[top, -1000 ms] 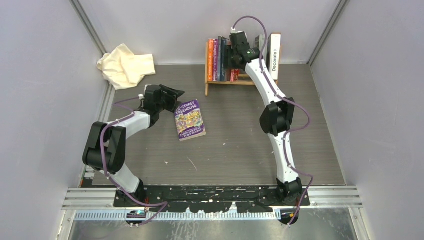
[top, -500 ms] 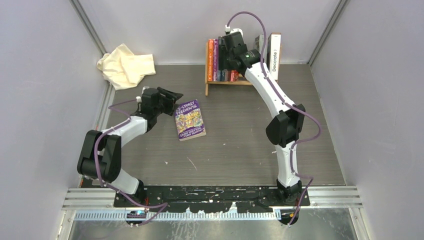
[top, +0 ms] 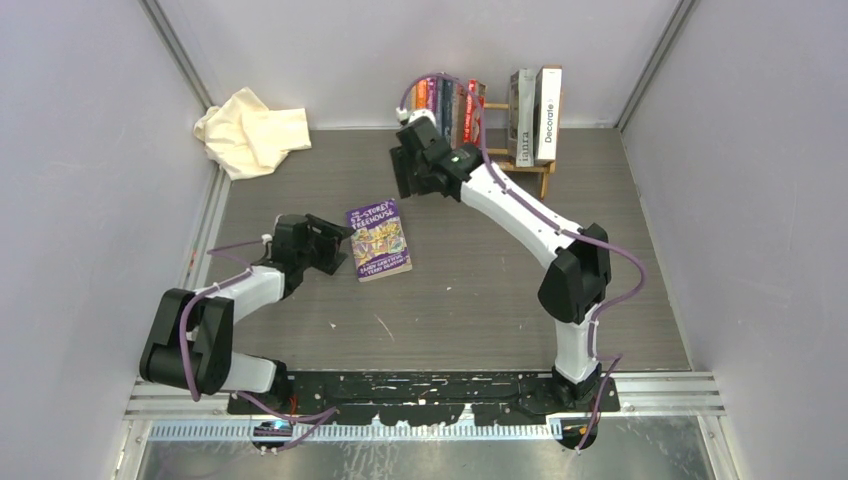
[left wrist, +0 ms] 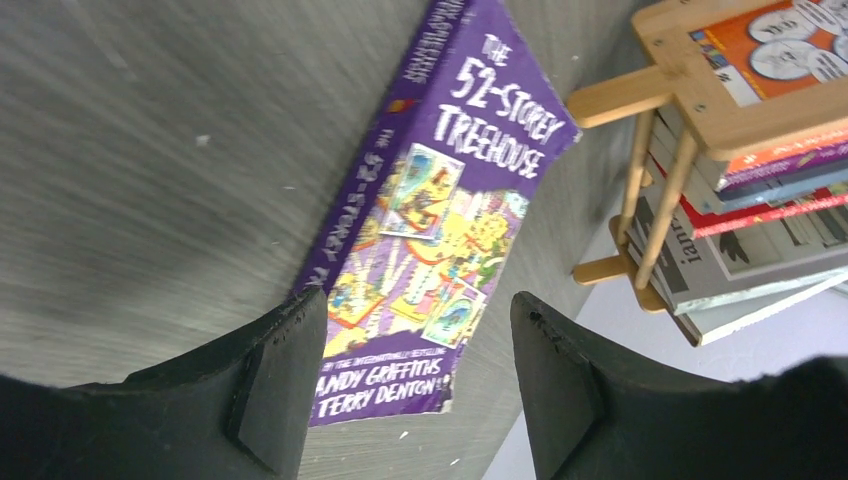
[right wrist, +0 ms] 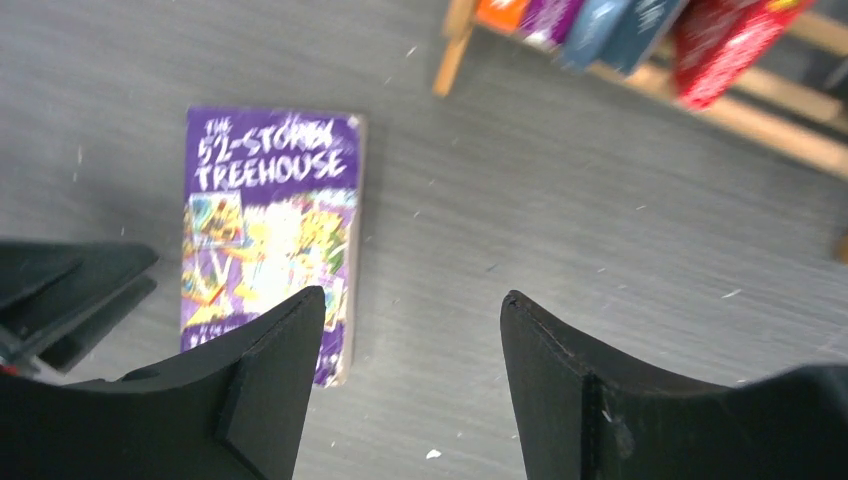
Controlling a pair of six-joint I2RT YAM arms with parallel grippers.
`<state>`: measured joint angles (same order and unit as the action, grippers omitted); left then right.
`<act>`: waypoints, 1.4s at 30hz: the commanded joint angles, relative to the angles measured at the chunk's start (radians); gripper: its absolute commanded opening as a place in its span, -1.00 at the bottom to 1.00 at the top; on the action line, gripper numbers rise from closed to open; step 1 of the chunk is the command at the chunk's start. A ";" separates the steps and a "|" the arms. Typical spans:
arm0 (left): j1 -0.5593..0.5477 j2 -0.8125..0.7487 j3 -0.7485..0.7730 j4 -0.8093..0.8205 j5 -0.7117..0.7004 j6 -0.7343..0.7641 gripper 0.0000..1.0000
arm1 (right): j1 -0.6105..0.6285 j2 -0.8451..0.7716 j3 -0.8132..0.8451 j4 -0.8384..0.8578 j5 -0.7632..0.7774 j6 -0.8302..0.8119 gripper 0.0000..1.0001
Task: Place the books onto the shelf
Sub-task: Pick up the book from the center of the board.
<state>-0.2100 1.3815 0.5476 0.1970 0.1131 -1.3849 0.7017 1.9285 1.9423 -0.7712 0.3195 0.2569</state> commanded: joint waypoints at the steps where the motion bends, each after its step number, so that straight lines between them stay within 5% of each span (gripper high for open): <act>1: 0.027 -0.041 -0.037 0.025 0.032 -0.017 0.37 | 0.048 -0.047 -0.079 0.047 -0.048 0.057 0.41; 20: 0.057 0.162 -0.032 0.176 0.154 -0.018 0.31 | 0.004 0.005 -0.519 0.573 -0.418 0.245 0.48; 42: 0.064 0.236 -0.044 0.247 0.199 -0.019 0.25 | -0.038 0.129 -0.721 0.836 -0.635 0.459 0.58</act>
<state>-0.1493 1.5940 0.5022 0.4412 0.3122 -1.4109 0.6506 2.0296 1.2659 0.0402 -0.2577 0.6693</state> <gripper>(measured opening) 0.628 0.779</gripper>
